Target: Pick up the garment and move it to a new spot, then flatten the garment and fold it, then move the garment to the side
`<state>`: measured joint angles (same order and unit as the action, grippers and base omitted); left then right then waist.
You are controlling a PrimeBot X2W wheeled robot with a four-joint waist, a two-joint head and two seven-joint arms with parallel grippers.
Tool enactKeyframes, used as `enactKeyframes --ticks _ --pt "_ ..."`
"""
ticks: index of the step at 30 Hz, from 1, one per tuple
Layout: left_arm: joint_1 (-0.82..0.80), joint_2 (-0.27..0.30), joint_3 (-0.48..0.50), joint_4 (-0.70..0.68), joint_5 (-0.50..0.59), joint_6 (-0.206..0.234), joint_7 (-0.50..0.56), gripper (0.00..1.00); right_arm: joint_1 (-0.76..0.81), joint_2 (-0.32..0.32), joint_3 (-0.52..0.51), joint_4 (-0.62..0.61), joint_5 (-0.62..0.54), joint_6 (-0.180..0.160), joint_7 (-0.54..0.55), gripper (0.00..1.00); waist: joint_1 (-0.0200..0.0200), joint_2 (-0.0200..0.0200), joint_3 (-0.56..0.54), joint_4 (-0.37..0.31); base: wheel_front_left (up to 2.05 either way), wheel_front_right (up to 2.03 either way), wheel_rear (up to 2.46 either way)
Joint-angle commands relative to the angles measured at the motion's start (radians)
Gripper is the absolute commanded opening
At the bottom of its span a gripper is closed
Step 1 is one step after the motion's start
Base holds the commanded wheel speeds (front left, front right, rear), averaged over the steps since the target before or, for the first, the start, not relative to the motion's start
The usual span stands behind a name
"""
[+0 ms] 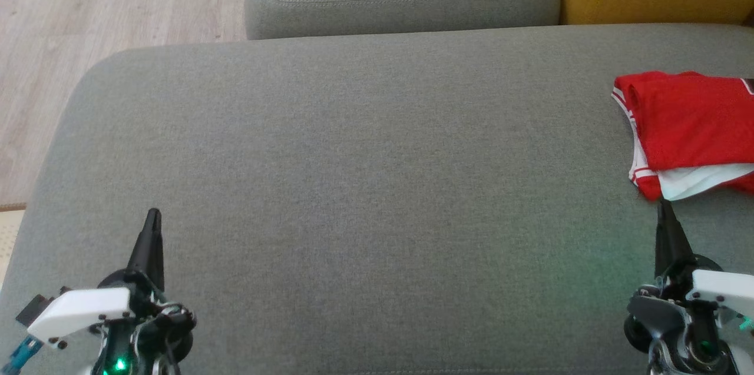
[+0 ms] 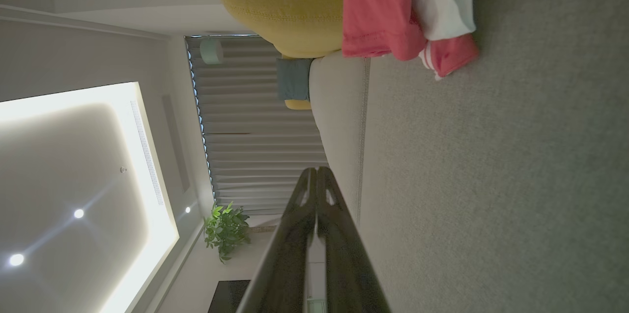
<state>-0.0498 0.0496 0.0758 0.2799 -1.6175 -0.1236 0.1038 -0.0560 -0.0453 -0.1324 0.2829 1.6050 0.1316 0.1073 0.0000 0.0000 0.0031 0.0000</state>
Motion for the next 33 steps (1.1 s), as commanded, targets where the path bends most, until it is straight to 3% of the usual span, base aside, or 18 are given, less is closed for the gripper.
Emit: enactKeyframes --ticks 1,33 --pt "-0.058 0.005 0.033 -0.035 0.005 -0.007 0.005 0.0 -0.052 -0.007 0.02 -0.038 0.005 -0.001 0.005 0.0 0.0 0.0 0.0 0.0 0.0 0.0 0.0" --pt "-0.058 0.003 0.035 -0.035 0.007 -0.007 0.007 0.0 -0.052 -0.006 0.019 -0.038 0.004 -0.001 0.006 0.0 0.0 0.0 0.0 0.0 0.0 0.0 0.0"
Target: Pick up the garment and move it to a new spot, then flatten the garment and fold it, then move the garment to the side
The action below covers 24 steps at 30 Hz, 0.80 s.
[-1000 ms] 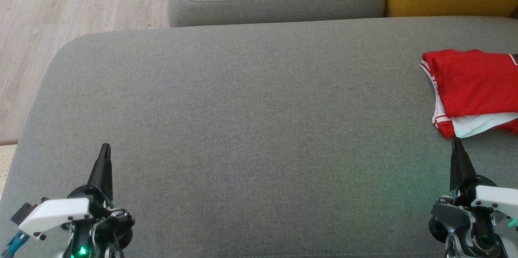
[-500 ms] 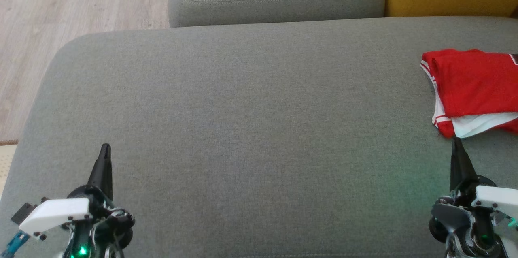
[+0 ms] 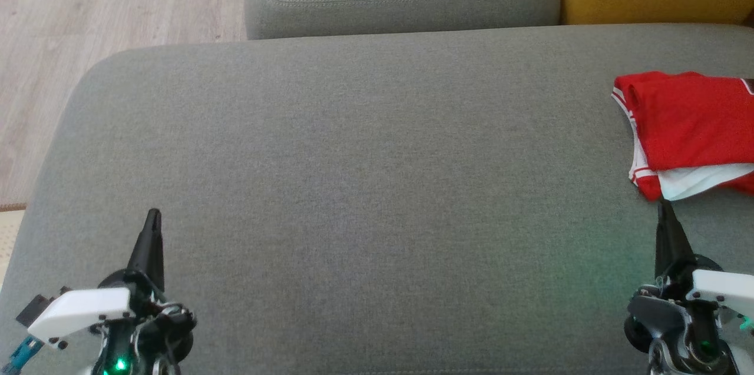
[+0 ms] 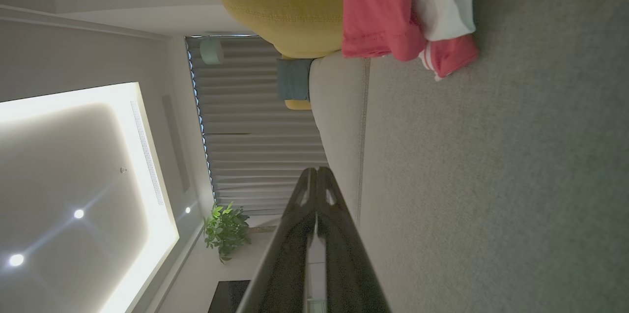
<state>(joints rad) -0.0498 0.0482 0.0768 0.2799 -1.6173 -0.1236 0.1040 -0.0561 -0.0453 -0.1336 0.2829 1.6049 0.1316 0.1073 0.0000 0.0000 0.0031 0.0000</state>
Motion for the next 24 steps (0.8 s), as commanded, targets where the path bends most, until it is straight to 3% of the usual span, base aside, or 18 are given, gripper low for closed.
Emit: enactKeyframes --ticks 1,24 --pt "-0.058 0.005 0.034 -0.035 0.007 -0.007 0.007 0.0 -0.052 -0.006 0.02 -0.038 0.004 -0.001 0.006 0.0 0.0 0.0 0.0 0.0 0.0 0.0 0.0" --pt "-0.058 0.004 0.036 -0.035 0.008 -0.007 0.008 0.0 -0.052 -0.006 0.02 -0.038 0.004 -0.001 0.006 0.0 0.0 0.0 0.0 0.0 0.0 0.0 0.0"
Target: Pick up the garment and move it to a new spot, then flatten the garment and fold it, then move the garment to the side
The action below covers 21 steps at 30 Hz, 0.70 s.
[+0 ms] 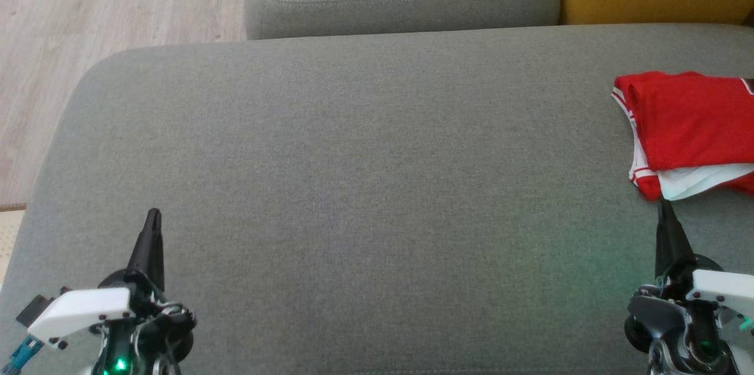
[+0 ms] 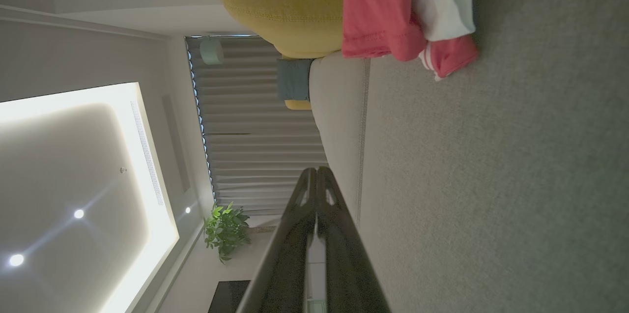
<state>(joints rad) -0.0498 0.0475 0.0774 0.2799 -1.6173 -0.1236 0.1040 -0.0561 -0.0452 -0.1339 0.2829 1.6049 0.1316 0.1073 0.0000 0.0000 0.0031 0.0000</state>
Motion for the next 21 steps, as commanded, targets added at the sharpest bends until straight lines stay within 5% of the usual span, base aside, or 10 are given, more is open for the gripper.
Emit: enactKeyframes --ticks 1,21 --pt "-0.058 0.005 0.035 -0.035 0.008 -0.007 0.008 0.0 -0.052 -0.006 0.02 -0.038 0.004 -0.001 0.006 0.0 0.0 0.0 0.0 0.0 0.0 0.0 0.0" --pt "-0.058 0.004 0.036 -0.035 0.008 -0.007 0.009 0.0 -0.052 -0.006 0.02 -0.038 0.003 -0.001 0.006 0.0 0.0 0.0 0.0 0.0 0.0 0.0 0.0"
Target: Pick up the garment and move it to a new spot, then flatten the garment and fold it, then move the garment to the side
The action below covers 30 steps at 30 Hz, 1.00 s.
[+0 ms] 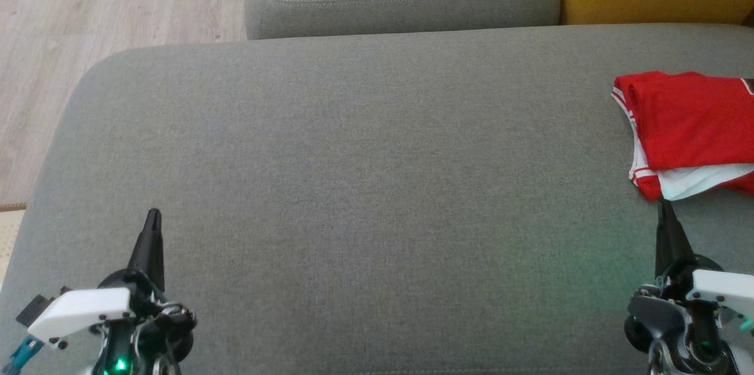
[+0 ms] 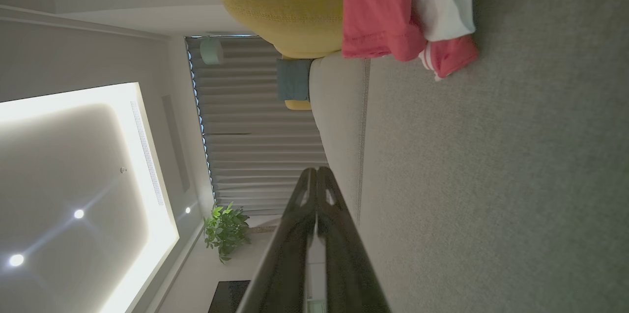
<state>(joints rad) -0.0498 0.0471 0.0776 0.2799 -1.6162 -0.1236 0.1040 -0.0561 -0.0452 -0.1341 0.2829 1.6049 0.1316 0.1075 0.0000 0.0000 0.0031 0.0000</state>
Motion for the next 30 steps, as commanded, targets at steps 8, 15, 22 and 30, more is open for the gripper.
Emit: enactKeyframes --ticks 8,15,22,30 --pt "-0.058 0.004 0.036 -0.035 0.007 -0.007 0.009 0.0 -0.052 -0.006 0.02 -0.038 0.003 -0.001 0.006 0.0 0.0 0.0 0.0 0.0 0.0 0.0 0.0" --pt "-0.058 0.004 0.036 -0.035 0.007 -0.007 0.009 0.0 -0.052 -0.005 0.02 -0.038 0.003 -0.001 0.006 0.0 0.0 0.0 0.0 0.0 0.0 0.0 0.0" --pt "-0.058 0.004 0.036 -0.035 0.007 -0.007 0.009 0.0 -0.052 -0.005 0.02 -0.038 0.003 -0.001 0.006 0.0 0.0 0.0 0.0 0.0 0.0 0.0 0.0" --pt "-0.058 0.004 0.036 -0.035 0.008 -0.007 0.009 0.0 -0.052 -0.005 0.02 -0.038 0.003 -0.001 0.006 0.0 0.0 0.0 0.0 0.0 0.0 0.0 0.0"
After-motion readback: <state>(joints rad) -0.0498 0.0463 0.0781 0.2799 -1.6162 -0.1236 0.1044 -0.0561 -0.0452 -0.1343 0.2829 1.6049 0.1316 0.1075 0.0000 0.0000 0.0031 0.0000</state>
